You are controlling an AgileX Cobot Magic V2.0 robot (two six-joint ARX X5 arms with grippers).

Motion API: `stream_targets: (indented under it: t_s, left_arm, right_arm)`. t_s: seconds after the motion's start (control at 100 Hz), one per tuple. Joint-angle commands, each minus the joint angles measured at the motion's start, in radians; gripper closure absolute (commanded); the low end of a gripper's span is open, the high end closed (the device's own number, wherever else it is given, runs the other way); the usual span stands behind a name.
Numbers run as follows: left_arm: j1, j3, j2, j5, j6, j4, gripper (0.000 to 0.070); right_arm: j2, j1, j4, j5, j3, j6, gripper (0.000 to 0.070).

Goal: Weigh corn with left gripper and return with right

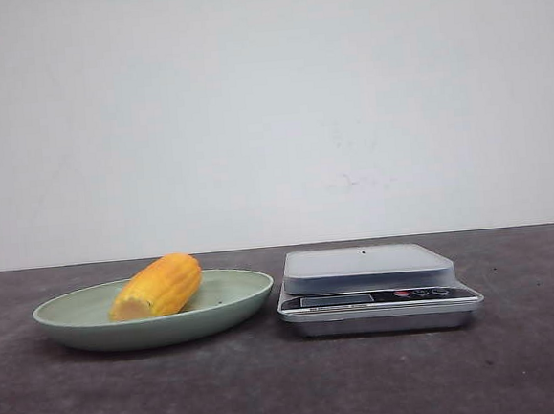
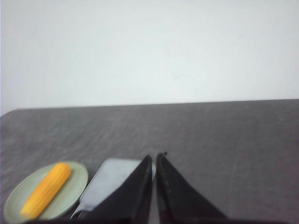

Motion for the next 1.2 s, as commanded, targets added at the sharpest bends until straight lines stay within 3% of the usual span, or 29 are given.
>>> stream_targets:
  t_s: [0.0,0.59,0.65,0.72,0.79,0.85,0.94,1.04,1.11,1.19]
  left_arm:
    - [-0.006,0.012,0.003,0.002,0.024,0.011,0.0673]
    - [-0.003,0.012,0.003,0.001,0.024,0.014,0.0672]
    - [0.026,0.012,0.003,0.002,0.030,0.013,0.0673]
    - [0.101,0.002,0.003,0.002,0.133,0.018,0.0672]
    - [0.204,-0.032,0.000,0.008,0.139,0.069,0.0673]
    - [0.300,-0.082,-0.007,0.080,0.152,0.118,0.0673]
    - [0.436,-0.192,-0.018,0.297,0.208,0.214,0.0672]
    - [0.563,-0.332,-0.029,0.502,0.212,0.313,0.0672]
    - [0.627,-0.423,-0.031,0.596,0.187,0.372,0.0672]
    - [0.678,-0.517,-0.031,0.642,0.157,0.435,0.0672]
  right_arm:
    - [-0.004,0.005,0.003,-0.013,0.011,-0.001,0.0688]
    - [-0.004,0.005,0.015,-0.010,0.011,0.000,0.0688]
    - [-0.004,0.005,0.015,-0.010,0.011,0.000,0.0688]
    - [-0.004,0.005,0.015,-0.010,0.011,0.000,0.0688]
    - [-0.004,0.005,0.015,-0.010,0.011,0.000,0.0688]
    - [-0.004,0.005,0.015,-0.010,0.011,0.000,0.0688]
    - [-0.004,0.005,0.015,-0.010,0.011,0.000,0.0688]
    - [-0.004,0.005,0.015,-0.010,0.011,0.000,0.0688]
    - [-0.004,0.005,0.015,-0.010,0.011,0.000,0.0688]
    - [-0.004,0.005,0.015,-0.010,0.011,0.000,0.0688]
